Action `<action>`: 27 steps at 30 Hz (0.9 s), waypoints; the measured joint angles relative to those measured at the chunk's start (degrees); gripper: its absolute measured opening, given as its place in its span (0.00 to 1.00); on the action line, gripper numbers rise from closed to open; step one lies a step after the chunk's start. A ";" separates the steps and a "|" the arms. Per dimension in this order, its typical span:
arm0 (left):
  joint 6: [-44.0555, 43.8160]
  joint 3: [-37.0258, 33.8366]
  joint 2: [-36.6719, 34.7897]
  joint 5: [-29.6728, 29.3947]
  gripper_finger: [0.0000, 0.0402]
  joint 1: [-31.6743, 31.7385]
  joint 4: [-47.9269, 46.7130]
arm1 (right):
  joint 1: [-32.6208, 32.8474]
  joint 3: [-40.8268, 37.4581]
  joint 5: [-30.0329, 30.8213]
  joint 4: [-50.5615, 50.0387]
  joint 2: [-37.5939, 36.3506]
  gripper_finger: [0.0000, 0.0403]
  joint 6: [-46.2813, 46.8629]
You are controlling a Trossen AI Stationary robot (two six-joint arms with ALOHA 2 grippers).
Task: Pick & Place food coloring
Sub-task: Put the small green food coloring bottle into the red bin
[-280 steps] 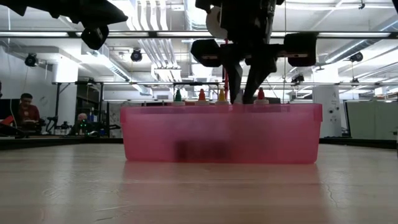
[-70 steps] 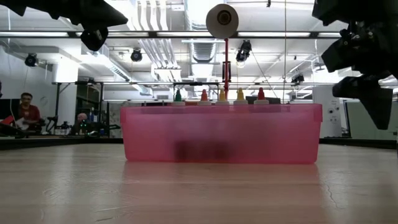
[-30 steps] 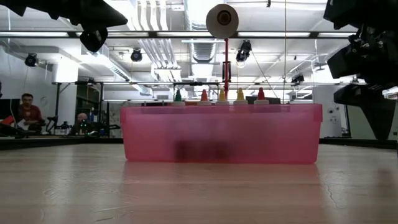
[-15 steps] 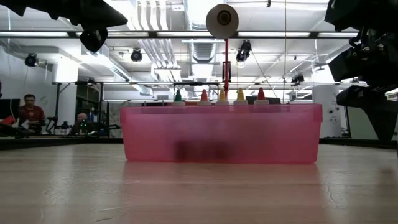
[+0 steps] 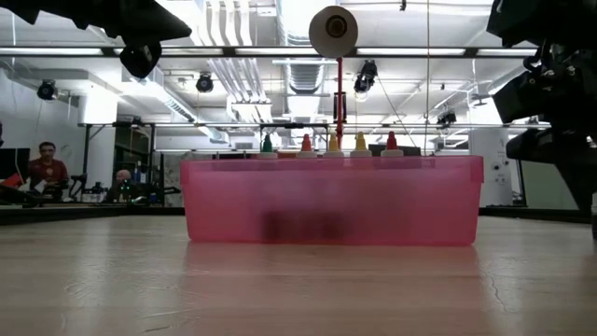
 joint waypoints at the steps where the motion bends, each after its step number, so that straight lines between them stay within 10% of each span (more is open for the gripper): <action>1: -0.02 0.01 -0.01 0.00 0.00 -0.01 0.00 | 0.00 0.00 0.00 0.02 0.00 0.30 0.00; 27: -1.86 0.01 -0.01 0.00 0.00 -0.01 0.02 | -0.05 10.10 -0.31 -5.85 0.02 0.14 -1.18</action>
